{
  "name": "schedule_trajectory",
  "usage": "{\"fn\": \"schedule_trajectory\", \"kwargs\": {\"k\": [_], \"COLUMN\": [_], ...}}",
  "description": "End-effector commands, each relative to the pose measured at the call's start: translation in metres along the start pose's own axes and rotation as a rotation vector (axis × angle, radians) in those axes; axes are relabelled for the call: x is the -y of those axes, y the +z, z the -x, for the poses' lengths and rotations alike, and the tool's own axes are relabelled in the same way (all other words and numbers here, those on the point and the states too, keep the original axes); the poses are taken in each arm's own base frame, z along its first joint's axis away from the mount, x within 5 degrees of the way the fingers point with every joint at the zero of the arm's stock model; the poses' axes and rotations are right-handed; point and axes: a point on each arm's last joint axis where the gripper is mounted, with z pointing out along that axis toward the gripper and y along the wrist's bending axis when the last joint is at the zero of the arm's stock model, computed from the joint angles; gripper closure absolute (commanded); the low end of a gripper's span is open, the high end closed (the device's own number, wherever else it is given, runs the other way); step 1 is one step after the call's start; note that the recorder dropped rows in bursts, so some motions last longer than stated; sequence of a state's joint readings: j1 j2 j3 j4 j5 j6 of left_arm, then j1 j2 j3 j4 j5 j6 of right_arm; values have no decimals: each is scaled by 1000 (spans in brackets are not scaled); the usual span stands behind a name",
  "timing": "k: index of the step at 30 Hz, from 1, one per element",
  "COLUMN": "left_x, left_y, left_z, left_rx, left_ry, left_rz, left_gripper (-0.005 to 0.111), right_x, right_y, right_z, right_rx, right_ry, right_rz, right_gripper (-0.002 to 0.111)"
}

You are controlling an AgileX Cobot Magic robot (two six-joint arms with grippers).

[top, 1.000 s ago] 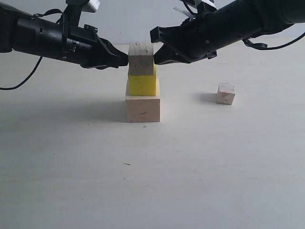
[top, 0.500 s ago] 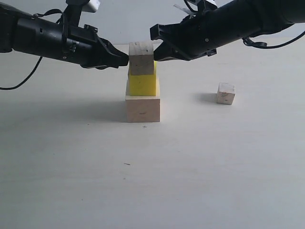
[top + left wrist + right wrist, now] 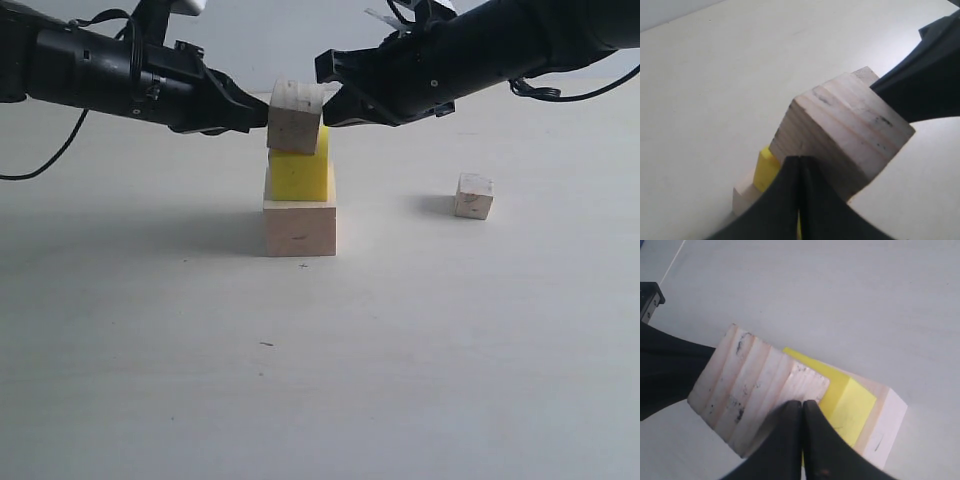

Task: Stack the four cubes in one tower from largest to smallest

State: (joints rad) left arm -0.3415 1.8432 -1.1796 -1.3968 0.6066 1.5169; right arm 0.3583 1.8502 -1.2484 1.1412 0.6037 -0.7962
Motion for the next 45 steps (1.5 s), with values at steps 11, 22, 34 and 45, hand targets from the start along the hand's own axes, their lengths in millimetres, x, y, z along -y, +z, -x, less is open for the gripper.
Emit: {"fn": "schedule_trajectory", "kwargs": {"k": [11,22,34,45], "left_x": [-2,-2,-3,-5], "left_y": [9,9,3,-6], "left_z": [-7,-8,-5,-3], "left_rx": [-22,-30,-40,-41], "left_ry": [-33,-45,-46,-48], "left_rz": [-48,-54,-28,-10], "left_gripper": [107,107,107,107], "right_x": [1,1,1,1], "right_y": [-1,-1,-1,-1], "right_z": [3,3,3,3], "right_rx": [13,13,12,13], "right_ry": [-11,-11,-14,-17], "right_rz": [-3,-3,-4,-9], "right_gripper": [108,108,108,108]}}
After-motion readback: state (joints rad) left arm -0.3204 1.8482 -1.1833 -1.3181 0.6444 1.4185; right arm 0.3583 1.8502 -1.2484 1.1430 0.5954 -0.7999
